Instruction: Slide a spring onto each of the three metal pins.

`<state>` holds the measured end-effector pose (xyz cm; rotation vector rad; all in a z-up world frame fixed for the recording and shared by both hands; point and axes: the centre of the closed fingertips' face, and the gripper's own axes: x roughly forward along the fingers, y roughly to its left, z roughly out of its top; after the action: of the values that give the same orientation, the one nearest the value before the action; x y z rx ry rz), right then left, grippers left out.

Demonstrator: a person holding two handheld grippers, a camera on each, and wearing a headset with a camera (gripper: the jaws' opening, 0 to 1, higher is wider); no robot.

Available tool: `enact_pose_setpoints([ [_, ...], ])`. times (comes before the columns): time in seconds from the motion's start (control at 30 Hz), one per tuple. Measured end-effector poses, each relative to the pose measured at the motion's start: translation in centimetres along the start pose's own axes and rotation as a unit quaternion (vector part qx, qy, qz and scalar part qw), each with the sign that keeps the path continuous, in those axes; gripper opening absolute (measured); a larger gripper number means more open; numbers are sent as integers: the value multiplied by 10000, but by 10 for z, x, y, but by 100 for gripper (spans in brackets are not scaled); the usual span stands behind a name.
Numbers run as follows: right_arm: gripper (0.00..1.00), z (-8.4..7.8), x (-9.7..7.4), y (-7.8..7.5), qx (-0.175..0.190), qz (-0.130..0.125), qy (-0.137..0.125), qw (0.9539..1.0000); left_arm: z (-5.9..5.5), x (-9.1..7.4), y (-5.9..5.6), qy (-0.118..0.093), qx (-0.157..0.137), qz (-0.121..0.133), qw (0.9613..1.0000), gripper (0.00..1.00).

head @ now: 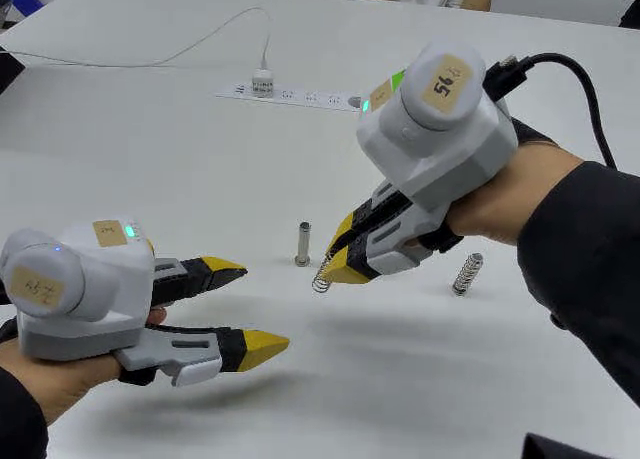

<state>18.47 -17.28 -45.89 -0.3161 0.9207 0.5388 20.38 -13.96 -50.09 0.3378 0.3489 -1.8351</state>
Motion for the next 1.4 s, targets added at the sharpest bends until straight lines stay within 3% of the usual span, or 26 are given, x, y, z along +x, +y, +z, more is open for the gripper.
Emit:
enact_pose_setpoints([
  [0.27, 12, 7, -11, -14, -46, -154, -7, 9999, -2, -2, 2, 1, -53, 37, 10000, 60],
  [0.73, 12, 21, -13, -36, -200, -290, 98, 9993, -3, -4, 3, -16, -80, 66, 9999, 63],
  [0.93, 12, 30, -8, -48, -268, -358, 121, 9989, -2, -3, 3, -26, -91, 81, 9999, 64],
  [1.2, 12, 27, 2, -58, -302, -366, 282, 9985, -4, -4, 3, -3, -96, 89, 9999, 64],
  [1.4, 12, 25, 8, -57, -254, -300, 332, 9987, -4, -3, 3, -4, -93, 79, 9999, 65],
])
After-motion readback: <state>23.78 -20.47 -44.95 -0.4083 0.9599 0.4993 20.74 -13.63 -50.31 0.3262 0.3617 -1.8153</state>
